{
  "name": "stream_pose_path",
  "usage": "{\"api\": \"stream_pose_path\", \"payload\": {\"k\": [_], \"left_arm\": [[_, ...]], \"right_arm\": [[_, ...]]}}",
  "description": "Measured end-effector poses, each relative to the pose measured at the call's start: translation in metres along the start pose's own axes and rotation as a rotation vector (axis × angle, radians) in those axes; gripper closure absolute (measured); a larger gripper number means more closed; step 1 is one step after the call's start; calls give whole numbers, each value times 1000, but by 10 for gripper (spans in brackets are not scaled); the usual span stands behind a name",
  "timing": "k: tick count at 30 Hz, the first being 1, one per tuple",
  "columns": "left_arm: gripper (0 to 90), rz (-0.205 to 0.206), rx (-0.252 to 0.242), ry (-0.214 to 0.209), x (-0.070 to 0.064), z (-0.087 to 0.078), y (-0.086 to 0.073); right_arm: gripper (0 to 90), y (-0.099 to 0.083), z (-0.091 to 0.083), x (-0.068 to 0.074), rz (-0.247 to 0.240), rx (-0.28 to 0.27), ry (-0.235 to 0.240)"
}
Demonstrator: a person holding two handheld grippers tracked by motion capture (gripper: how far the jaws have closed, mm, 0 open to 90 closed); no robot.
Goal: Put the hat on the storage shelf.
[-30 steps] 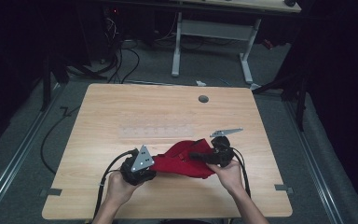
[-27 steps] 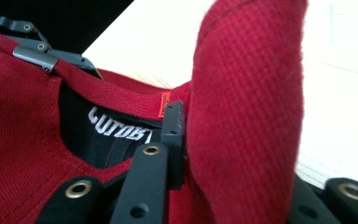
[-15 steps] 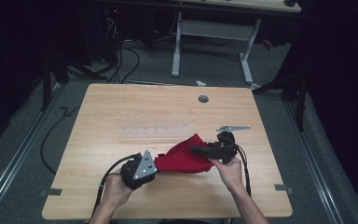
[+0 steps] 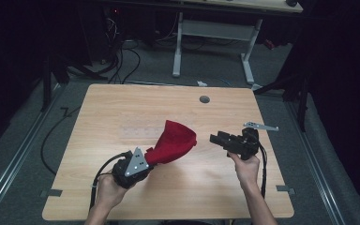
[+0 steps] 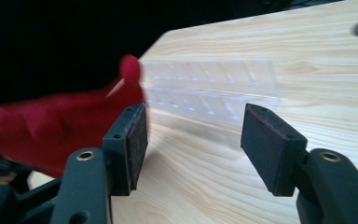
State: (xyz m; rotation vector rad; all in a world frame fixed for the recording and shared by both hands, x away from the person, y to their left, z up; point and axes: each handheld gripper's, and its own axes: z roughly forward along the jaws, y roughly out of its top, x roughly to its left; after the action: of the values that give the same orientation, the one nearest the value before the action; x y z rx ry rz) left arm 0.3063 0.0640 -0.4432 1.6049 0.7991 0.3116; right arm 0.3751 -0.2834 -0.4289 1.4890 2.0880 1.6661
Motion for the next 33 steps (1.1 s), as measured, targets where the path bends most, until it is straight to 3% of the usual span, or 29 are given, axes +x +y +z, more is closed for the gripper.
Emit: {"api": "stream_pose_path", "payload": {"k": [1,2,3,5,8,10,11,14,15,21,28,33], "left_arm": [[835,0,0,0,0,0,0],[835,-33,-25,2,3,-4,4],[834,-33,-25,2,3,-4,4],[834,-78,-53,20,10,-8,10],[834,-117,-71,31,16,-10,14],[834,-127,-77,32,18,-11,16],[834,-149,-87,32,23,-13,19],[834,-160,-97,36,25,-14,21],[833,-163,-103,38,26,-15,21],[833,-208,-151,56,39,-22,27],[833,-264,-198,84,51,-23,33],[833,-278,-212,96,56,-23,36]], "right_arm": [[406,0,0,0,0,0,0],[396,-6,2,-2,-43,25,-52],[396,-10,4,-1,-81,50,-89],[415,-20,11,-1,-168,106,-174],[436,-38,21,-6,-249,157,-274],[448,-42,22,-9,-252,165,-291],[459,-53,27,-17,-249,192,-328],[460,-61,30,-24,-242,207,-355],[457,-67,31,-31,-235,214,-387],[427,-78,31,-45,-234,201,-475],[390,-84,34,-47,-273,207,-526],[366,-82,34,-50,-251,207,-523]]}}
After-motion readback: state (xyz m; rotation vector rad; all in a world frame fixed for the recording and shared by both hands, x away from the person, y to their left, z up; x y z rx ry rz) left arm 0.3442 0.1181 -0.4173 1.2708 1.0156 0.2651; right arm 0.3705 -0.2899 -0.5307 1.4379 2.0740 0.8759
